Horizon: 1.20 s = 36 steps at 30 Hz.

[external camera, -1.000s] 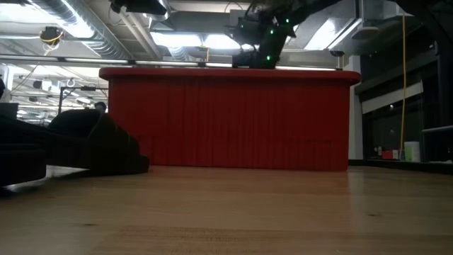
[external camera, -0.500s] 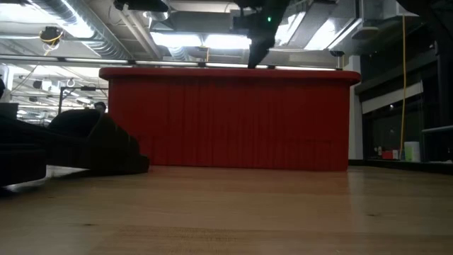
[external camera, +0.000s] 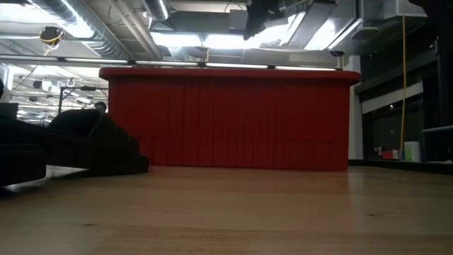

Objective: Pick and place slides into bin
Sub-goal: Put the top black slide into the red container

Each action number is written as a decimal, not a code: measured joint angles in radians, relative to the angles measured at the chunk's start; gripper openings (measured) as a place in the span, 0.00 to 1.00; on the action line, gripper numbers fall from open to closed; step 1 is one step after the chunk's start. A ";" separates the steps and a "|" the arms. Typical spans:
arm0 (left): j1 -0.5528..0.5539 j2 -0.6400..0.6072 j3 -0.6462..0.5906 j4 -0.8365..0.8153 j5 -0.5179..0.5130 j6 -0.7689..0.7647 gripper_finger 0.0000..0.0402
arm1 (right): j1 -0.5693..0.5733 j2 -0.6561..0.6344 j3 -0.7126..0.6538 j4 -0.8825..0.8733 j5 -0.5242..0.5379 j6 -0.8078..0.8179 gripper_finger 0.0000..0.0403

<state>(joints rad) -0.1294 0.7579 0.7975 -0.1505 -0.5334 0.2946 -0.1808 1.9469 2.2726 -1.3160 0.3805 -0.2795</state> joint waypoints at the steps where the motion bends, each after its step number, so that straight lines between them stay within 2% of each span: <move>1: -0.017 -0.003 0.000 -0.005 0.022 0.007 0.00 | 0.021 0.000 0.000 -0.001 0.000 0.018 0.01; 7: -0.140 -0.004 0.000 -0.034 0.101 0.094 0.00 | 0.166 0.000 -0.007 -0.001 0.011 0.119 0.01; 16: -0.340 -0.004 0.000 -0.130 0.191 0.031 0.00 | 0.384 -0.011 -0.008 0.023 0.044 0.317 0.00; 19: -0.393 -0.004 0.000 -0.202 0.190 -0.050 0.00 | 0.446 -0.009 -0.008 0.039 0.096 0.359 0.00; 24: -0.454 -0.007 0.000 -0.260 0.137 -0.287 0.00 | 0.518 -0.008 -0.017 0.053 0.216 0.469 0.00; 26: -0.479 -0.007 0.000 -0.266 0.115 -0.305 0.00 | 0.537 -0.011 -0.075 0.135 0.249 0.489 0.00; 30: -0.518 -0.007 0.000 -0.269 0.091 -0.266 0.00 | 0.554 -0.011 -0.243 0.339 0.250 0.486 0.00; 36: -0.556 -0.007 0.000 -0.292 0.061 -0.338 0.00 | 0.524 -0.066 -0.431 0.420 0.241 0.611 0.00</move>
<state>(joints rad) -0.6851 0.7513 0.7975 -0.4425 -0.4722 -0.0435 0.3436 1.8807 1.8413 -0.8956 0.6219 0.3319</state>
